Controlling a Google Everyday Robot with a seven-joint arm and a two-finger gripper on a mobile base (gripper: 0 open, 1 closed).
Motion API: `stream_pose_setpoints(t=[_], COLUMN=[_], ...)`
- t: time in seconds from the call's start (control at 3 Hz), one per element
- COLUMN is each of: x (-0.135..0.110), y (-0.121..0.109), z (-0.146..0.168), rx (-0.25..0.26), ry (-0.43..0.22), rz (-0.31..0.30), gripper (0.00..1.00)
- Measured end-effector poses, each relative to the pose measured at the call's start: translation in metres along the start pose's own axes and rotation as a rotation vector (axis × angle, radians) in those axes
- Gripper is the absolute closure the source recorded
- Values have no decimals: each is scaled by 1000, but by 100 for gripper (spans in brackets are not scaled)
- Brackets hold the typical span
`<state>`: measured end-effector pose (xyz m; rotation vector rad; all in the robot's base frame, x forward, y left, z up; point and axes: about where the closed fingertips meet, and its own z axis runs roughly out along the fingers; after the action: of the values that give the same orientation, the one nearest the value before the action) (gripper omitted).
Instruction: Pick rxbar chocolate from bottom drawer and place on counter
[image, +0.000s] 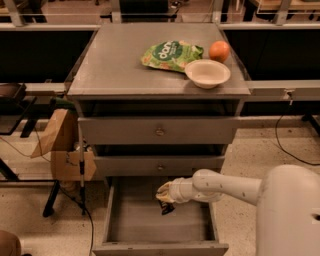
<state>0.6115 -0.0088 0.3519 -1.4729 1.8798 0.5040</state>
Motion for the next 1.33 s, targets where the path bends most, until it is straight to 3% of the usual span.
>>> stream_pose_setpoints(t=[0.33,0.67,1.0,1.33], x=[-23,-50,-55,-104], y=[-32,-68,-67,-62], z=[-88,-165,-165,-185], rx=[29,85,83,115], ry=[45,94,86,40], rz=[-14,15,7,-78], gripper=[100,100,100,100])
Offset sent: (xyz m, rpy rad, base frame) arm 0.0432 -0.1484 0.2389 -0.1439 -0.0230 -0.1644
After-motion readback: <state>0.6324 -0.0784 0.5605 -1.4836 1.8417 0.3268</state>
